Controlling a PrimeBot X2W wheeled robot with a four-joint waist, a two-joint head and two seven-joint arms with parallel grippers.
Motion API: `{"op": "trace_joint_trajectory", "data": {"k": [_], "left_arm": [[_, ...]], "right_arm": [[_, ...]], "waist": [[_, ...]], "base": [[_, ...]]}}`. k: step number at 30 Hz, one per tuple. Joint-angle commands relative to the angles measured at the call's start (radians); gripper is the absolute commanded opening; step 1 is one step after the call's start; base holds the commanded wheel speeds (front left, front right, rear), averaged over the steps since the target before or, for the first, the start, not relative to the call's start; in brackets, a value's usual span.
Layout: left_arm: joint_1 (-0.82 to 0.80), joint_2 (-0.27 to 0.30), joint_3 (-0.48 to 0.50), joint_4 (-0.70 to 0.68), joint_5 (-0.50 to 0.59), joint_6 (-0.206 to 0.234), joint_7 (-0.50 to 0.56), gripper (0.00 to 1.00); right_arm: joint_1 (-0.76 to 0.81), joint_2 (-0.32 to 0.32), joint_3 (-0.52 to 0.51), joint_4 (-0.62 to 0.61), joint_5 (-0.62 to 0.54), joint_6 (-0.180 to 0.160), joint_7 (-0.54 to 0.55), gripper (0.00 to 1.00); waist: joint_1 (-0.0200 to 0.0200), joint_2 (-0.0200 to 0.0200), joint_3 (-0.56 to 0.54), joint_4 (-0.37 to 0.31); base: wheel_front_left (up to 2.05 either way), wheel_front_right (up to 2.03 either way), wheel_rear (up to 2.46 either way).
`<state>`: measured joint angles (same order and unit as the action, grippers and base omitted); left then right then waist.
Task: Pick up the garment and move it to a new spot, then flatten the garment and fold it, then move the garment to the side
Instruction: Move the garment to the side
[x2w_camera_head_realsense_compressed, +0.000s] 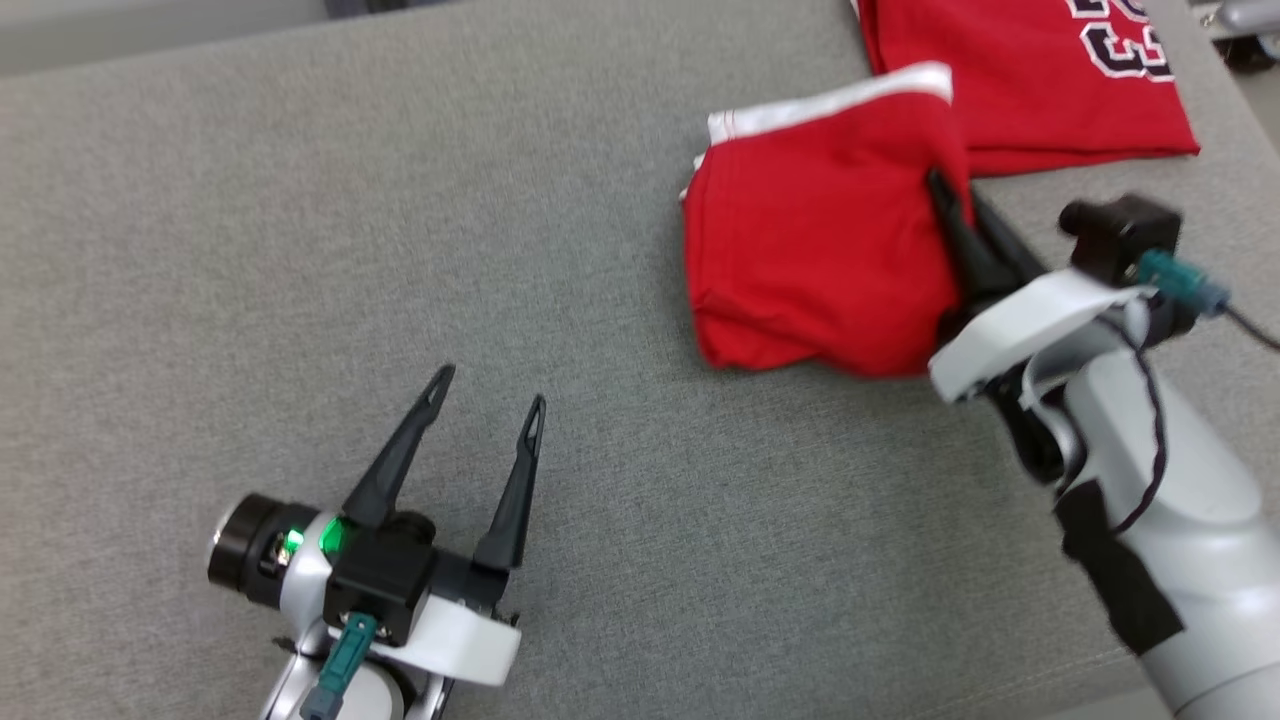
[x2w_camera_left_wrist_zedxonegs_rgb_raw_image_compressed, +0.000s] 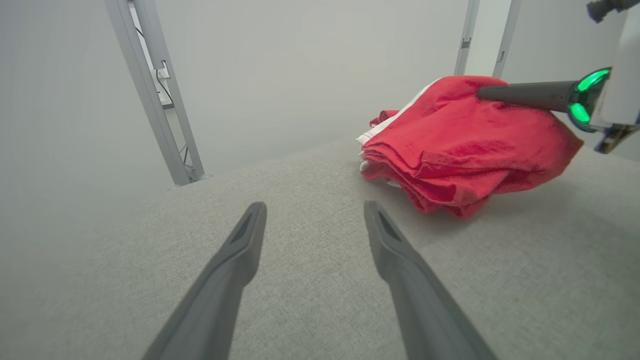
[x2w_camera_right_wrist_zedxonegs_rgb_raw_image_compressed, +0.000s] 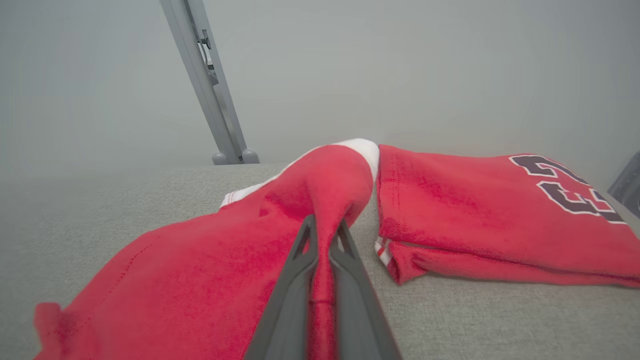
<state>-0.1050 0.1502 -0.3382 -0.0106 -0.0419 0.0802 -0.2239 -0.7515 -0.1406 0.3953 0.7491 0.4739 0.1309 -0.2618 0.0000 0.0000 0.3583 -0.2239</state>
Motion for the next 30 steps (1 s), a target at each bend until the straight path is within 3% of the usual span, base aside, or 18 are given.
{"op": "trace_joint_trajectory", "data": {"k": [1,9,17,30], "left_arm": [[-0.033,0.010,0.003,-0.024,0.009,-0.002,0.009,1.00],[-0.136,0.020,0.008,-0.156,0.037,0.003,0.053,1.00],[-0.188,0.028,-0.020,-0.285,0.062,-0.009,0.096,1.00],[-0.207,0.050,-0.033,-0.360,0.077,-0.014,0.130,1.00]], "right_arm": [[-0.040,-0.021,-0.003,-0.015,-0.017,0.000,-0.004,0.00],[-0.169,-0.094,-0.073,-0.058,-0.098,0.000,-0.004,0.00],[-0.248,-0.216,-0.149,-0.040,-0.146,0.000,-0.004,0.00],[-0.342,-0.453,-0.077,0.013,-0.245,0.000,-0.004,0.00]], "waist": [[0.0000,0.0000,0.052,-0.004],[0.0000,0.0000,0.176,0.049],[0.0000,0.0000,0.256,0.101],[0.0000,0.0000,0.321,0.137]], "base": [[0.00,0.00,0.00],[0.00,0.00,0.00],[0.00,0.00,0.00],[0.00,0.00,0.00]]}}
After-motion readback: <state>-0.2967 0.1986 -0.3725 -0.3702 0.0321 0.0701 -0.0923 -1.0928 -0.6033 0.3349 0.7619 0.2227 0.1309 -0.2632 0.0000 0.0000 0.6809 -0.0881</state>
